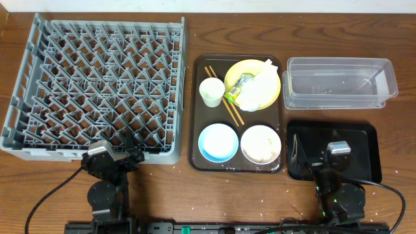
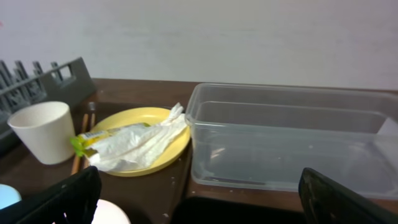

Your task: Sort waste into correct bins and load items into the dishwasher

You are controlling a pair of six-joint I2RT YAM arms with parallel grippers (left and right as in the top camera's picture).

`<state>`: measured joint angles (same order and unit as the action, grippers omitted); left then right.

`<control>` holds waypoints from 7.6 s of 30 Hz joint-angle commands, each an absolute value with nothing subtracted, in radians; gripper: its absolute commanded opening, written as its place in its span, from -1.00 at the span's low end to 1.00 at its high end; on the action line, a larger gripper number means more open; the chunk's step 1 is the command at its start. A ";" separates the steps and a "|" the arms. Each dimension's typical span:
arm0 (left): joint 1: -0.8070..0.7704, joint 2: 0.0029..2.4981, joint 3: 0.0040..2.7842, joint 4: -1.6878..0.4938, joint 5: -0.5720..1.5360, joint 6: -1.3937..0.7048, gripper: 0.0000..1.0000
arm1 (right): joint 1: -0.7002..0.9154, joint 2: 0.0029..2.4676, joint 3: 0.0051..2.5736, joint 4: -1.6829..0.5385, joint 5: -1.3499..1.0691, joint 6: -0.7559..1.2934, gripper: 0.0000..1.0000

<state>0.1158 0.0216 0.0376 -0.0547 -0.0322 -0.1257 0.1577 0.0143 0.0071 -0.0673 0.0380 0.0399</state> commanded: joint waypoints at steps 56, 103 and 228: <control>0.113 0.019 0.004 -0.069 -0.038 -0.112 0.86 | 0.287 2.067 1.848 -0.974 -0.213 0.578 0.95; 0.113 0.019 0.004 -0.069 -0.038 -0.112 0.87 | 0.184 1.850 1.880 -1.074 0.341 1.031 -0.97; 0.113 0.019 0.004 -0.069 -0.038 -0.112 0.86 | -0.251 1.277 0.759 -0.855 -1.049 -0.138 -0.98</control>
